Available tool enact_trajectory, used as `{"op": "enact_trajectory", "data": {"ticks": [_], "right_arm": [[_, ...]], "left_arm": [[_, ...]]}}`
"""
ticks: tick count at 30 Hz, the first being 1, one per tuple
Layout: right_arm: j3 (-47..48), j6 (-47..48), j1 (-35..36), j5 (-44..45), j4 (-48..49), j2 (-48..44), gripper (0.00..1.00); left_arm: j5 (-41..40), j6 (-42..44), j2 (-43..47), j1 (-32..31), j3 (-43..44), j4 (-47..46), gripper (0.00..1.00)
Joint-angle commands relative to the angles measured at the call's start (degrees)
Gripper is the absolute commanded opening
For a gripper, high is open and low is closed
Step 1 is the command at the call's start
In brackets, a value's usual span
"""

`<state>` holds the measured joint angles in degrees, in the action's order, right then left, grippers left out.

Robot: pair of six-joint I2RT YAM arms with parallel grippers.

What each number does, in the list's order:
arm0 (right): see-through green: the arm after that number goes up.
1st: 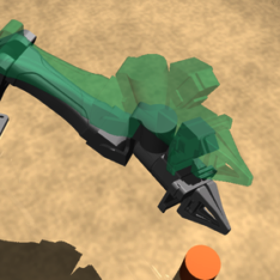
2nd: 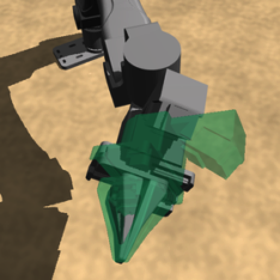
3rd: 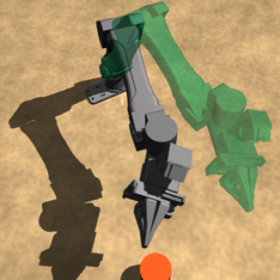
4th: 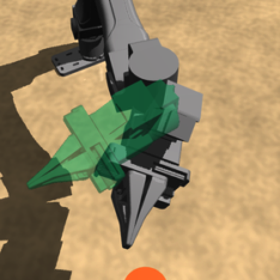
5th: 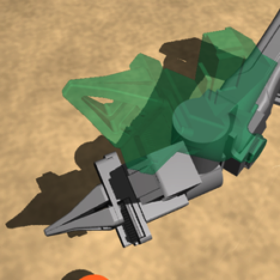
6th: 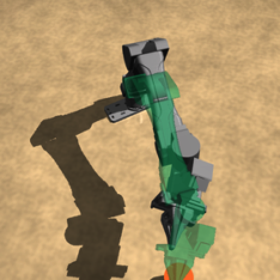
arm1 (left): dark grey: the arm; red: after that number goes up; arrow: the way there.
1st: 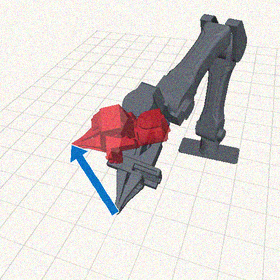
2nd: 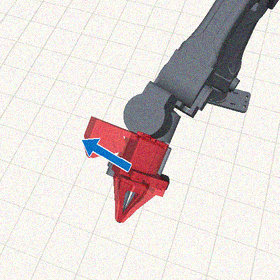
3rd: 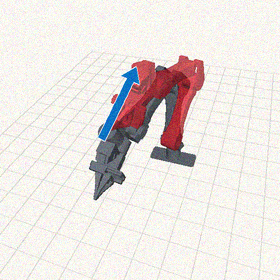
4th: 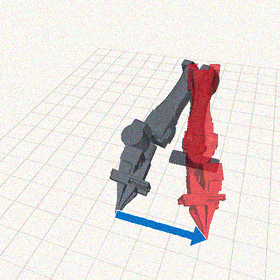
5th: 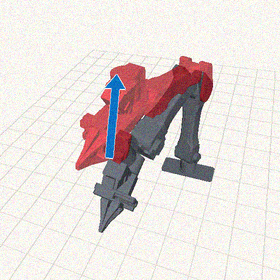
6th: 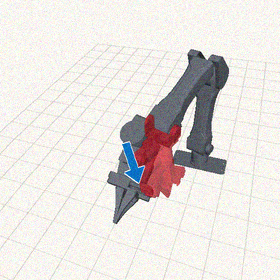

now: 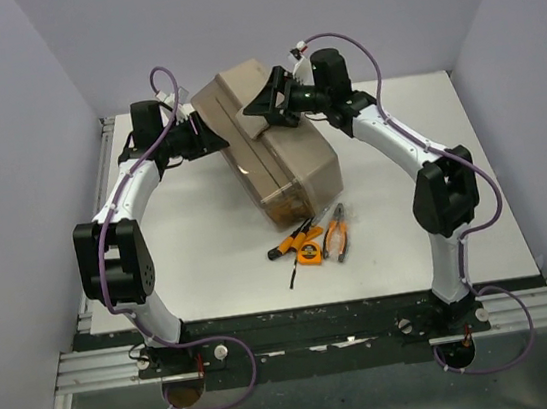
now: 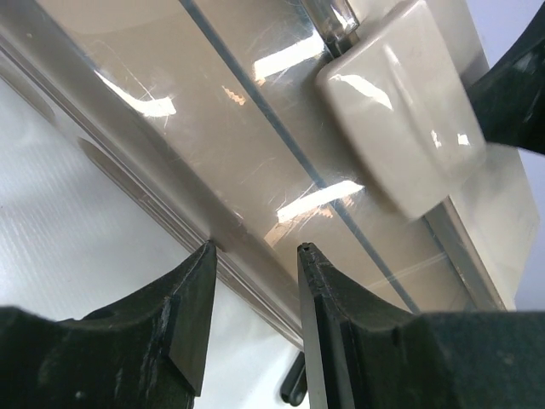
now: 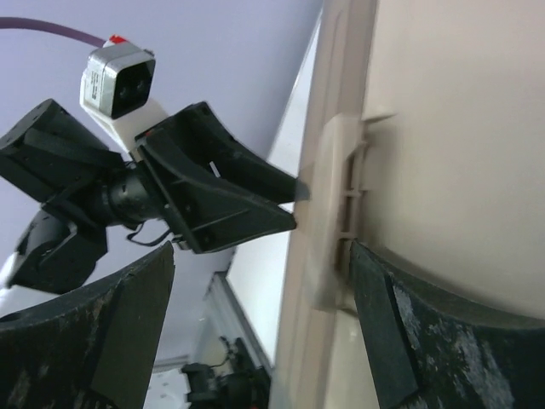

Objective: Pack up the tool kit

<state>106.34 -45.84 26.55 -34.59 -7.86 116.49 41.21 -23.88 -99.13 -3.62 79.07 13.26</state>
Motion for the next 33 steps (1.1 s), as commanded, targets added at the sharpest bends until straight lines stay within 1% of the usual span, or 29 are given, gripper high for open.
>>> {"op": "enact_trajectory", "data": {"ticks": [1,7,10,13,15,18,21,24,29,31,33], "right_arm": [[-6.32,-6.19,2.19,-4.09,-3.66,3.22,0.91],[-8.08,-4.08,2.11,2.85,-5.94,0.33,0.91],[-6.95,-1.01,2.11,7.85,-9.79,-2.04,0.92],[-5.71,2.94,2.02,13.57,-13.49,-5.29,0.94],[-5.01,5.58,2.11,15.77,-14.72,-7.49,0.96],[-3.34,9.18,2.02,15.52,-15.26,-9.87,1.00],[-1.93,12.00,2.11,13.50,-15.43,-11.63,1.00],[-2.02,15.95,2.11,15.50,-17.36,-14.17,1.00],[-3.34,22.89,1.58,25.70,-24.12,-17.61,1.00],[-3.95,23.26,0.44,26.33,-25.89,-17.87,1.00],[-5.35,23.34,-1.14,24.58,-26.59,-17.87,1.00]], "left_arm": [[-0.34,3.22,-2.82,-2.01,-0.23,2.39,0.49],[-1.48,3.58,-2.47,-1.92,-0.14,3.09,0.49],[-2.36,3.49,-1.16,-1.31,-0.23,3.18,0.51],[-3.33,3.14,0.60,-0.08,-0.58,3.01,0.59],[-3.51,2.61,2.18,0.71,-0.84,2.74,0.66],[-3.86,2.08,4.82,1.86,-1.72,1.78,0.73],[-3.51,1.12,7.28,2.56,-3.04,0.46,0.77],[-2.54,-0.99,10.00,2.74,-5.32,-2.35,0.77],[-0.09,-6.95,13.52,2.74,-10.15,-8.32,0.77],[1.06,-11.43,13.79,2.48,-12.52,-12.44,0.77],[1.33,-14.78,13.00,1.69,-14.98,-15.79,0.77]]}}
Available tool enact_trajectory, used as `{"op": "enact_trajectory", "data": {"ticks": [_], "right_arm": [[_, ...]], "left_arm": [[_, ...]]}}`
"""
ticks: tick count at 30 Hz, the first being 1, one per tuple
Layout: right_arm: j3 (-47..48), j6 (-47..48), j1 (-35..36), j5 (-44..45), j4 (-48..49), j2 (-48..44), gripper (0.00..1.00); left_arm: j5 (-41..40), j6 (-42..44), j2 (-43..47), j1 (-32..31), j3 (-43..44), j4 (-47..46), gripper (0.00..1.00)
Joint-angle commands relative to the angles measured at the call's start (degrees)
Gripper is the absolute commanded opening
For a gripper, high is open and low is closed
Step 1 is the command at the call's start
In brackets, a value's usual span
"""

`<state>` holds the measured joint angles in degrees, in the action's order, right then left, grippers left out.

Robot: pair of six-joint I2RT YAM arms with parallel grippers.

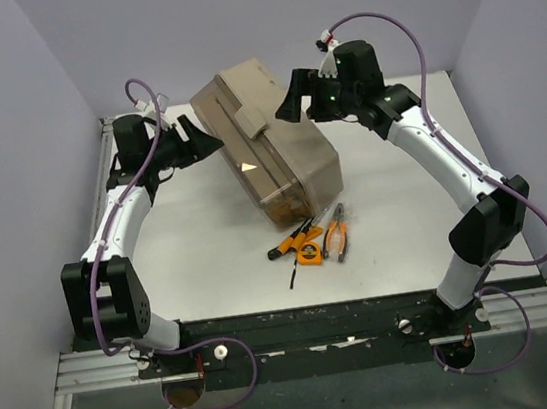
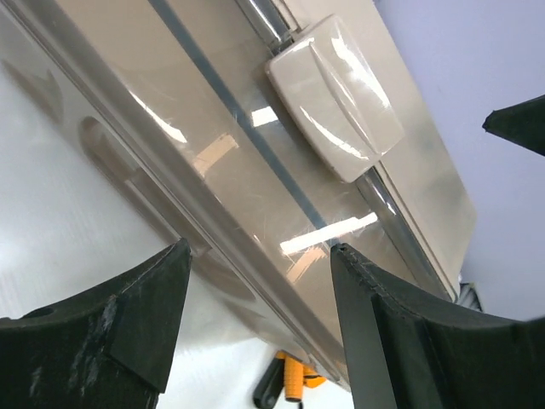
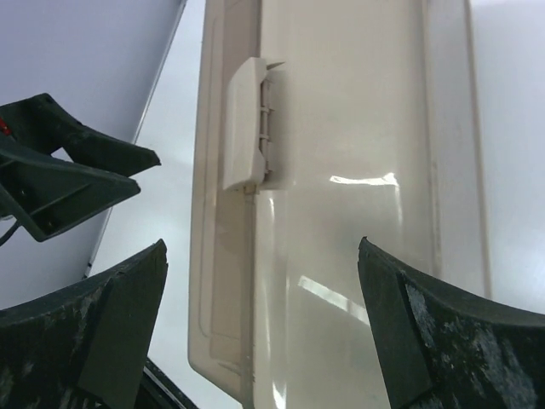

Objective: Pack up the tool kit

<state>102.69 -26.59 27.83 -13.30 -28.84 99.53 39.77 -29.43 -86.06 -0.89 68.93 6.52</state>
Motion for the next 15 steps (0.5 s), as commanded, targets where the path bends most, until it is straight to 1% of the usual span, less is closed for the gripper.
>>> {"op": "enact_trajectory", "data": {"ticks": [1,5,7,9,11,13,15], "right_arm": [[-2.58,3.91,-3.04,2.32,-5.70,-0.91,1.00],[-5.57,4.53,-5.15,-1.80,-5.35,-0.21,1.00],[-7.50,3.39,-6.38,-6.62,-3.95,0.49,1.00],[-10.48,2.07,-7.09,-12.25,-0.88,0.84,0.98],[-13.56,0.93,-7.53,-15.86,2.37,1.19,0.96],[-15.76,-0.04,-7.71,-17.46,4.05,1.72,0.91],[-17.96,-1.18,-8.06,-18.42,4.93,2.16,0.82]], "left_arm": [[2.25,-9.85,-0.68,-1.74,-5.55,-9.94,0.77],[1.45,-11.87,-3.49,-4.47,-7.05,-12.67,0.77],[1.02,-12.93,-4.81,-5.70,-7.23,-14.25,0.76],[0.40,-13.46,-5.95,-6.76,-6.79,-14.96,0.75],[0.48,-14.07,-7.01,-7.90,-6.35,-16.27,0.73],[0.83,-14.69,-8.24,-9.30,-5.74,-17.50,0.70],[1.19,-15.22,-9.38,-10.45,-5.38,-19.17,0.66]]}}
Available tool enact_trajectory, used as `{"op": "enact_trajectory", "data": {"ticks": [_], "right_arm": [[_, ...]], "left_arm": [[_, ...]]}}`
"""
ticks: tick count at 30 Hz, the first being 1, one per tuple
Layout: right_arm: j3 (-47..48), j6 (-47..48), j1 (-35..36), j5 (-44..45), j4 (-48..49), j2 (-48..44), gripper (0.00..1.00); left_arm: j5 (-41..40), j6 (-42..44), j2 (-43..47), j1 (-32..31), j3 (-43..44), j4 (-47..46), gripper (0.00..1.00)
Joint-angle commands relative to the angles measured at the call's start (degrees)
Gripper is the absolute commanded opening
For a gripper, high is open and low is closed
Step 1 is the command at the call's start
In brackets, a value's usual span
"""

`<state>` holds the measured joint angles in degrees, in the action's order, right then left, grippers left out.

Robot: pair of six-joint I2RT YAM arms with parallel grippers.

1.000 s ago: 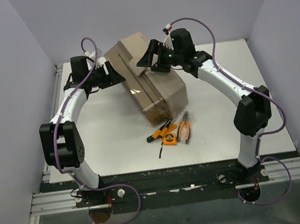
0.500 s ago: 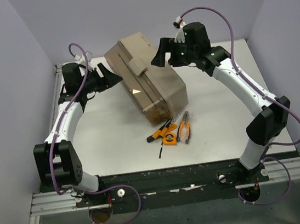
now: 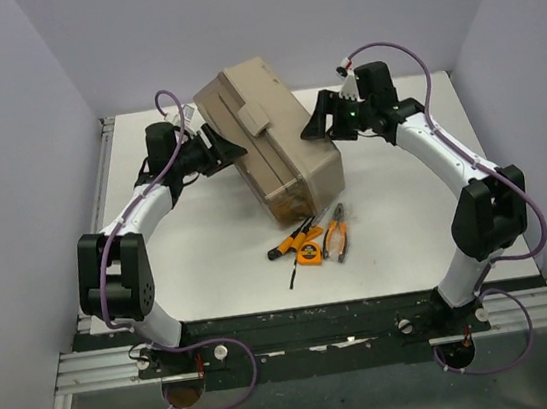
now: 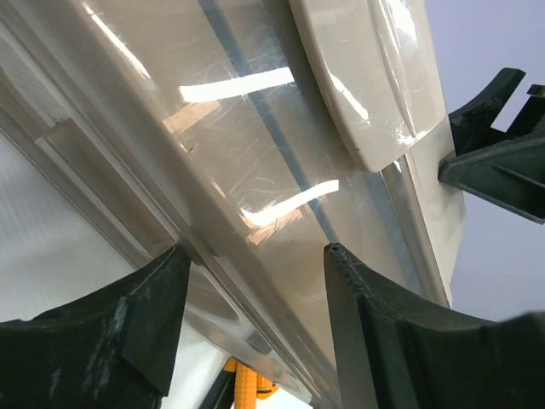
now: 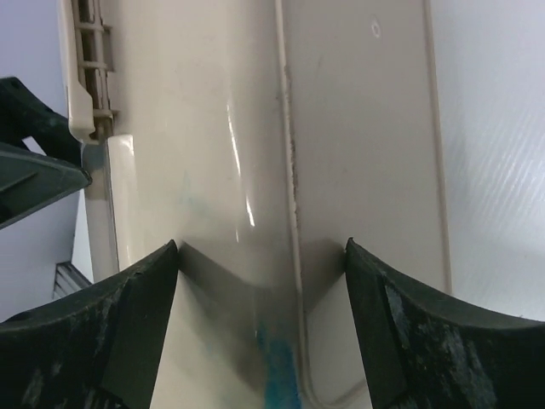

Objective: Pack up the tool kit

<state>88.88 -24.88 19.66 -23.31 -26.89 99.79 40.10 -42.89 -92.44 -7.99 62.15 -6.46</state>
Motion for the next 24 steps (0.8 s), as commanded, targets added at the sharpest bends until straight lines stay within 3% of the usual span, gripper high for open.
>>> {"op": "enact_trajectory", "data": {"ticks": [1,5,8,24], "right_arm": [[-5.20,-3.59,-0.15,-9.20,3.51,2.08,0.77],[-10.82,-6.75,-1.11,-13.24,8.17,2.95,0.63],[-13.11,-7.28,-1.20,-13.43,9.23,4.27,0.57],[-22.70,-14.66,-1.47,-11.85,20.48,8.58,0.52]], "left_arm": [[1.12,-2.36,-3.44,-3.87,1.22,-8.02,0.63],[0.07,-3.95,-3.10,-6.07,0.16,-13.84,0.52],[-1.42,-2.81,-2.30,-7.65,2.00,-14.02,0.50],[-1.08,-1.67,-8.27,-13.28,15.63,-15.69,0.48]]}}
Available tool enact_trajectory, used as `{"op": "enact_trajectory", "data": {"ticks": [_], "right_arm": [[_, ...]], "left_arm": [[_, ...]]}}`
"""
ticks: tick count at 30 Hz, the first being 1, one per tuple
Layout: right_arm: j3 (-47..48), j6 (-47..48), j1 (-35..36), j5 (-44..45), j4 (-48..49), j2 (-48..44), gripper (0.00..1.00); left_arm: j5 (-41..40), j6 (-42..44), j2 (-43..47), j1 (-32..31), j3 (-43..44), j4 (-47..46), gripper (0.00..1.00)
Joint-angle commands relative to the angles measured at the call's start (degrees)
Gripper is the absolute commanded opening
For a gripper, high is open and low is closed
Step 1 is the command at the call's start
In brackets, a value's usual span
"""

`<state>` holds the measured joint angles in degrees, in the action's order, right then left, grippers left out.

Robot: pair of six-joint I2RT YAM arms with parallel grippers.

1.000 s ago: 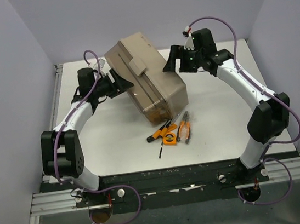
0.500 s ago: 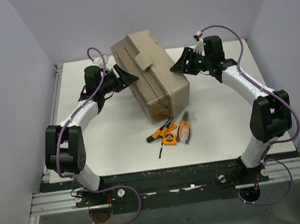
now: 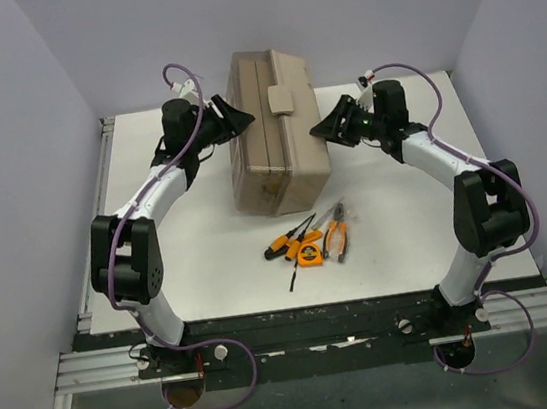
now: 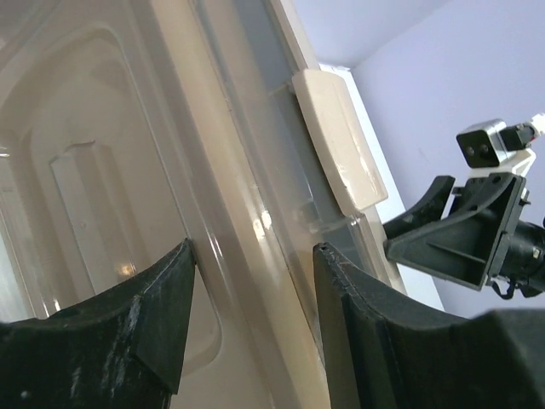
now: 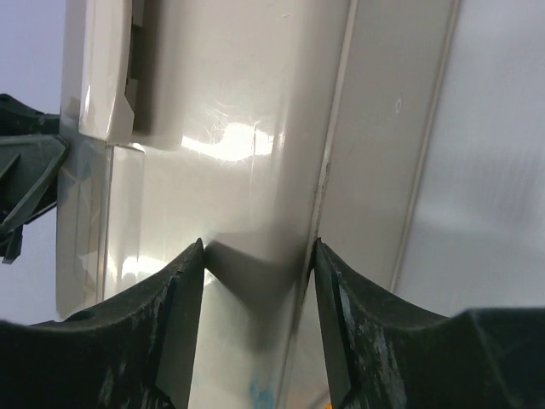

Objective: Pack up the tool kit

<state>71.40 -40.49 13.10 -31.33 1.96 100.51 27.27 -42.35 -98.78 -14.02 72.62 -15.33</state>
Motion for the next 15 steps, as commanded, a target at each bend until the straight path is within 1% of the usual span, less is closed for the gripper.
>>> {"op": "enact_trajectory", "data": {"ticks": [1,4,8,13,15], "right_arm": [[-5.13,0.85,5.00,-3.39,-8.20,8.21,0.52],[-6.18,0.76,5.09,-0.67,-8.20,9.00,0.52],[-9.08,-0.64,5.09,3.29,-6.00,8.56,0.52],[-12.68,-3.89,5.09,5.05,-2.57,8.48,0.51],[-14.17,-5.03,5.00,5.75,1.02,8.39,0.51]], "left_arm": [[11.93,-2.47,-2.46,-7.51,5.51,-6.90,0.48],[12.02,-2.04,-4.13,-8.48,7.62,-6.82,0.48],[12.28,-0.72,-6.33,-10.06,12.53,-4.54,0.48],[12.11,0.16,-8.00,-11.55,15.44,-3.48,0.47],[12.20,0.60,-8.53,-12.25,16.06,-3.04,0.47]]}}
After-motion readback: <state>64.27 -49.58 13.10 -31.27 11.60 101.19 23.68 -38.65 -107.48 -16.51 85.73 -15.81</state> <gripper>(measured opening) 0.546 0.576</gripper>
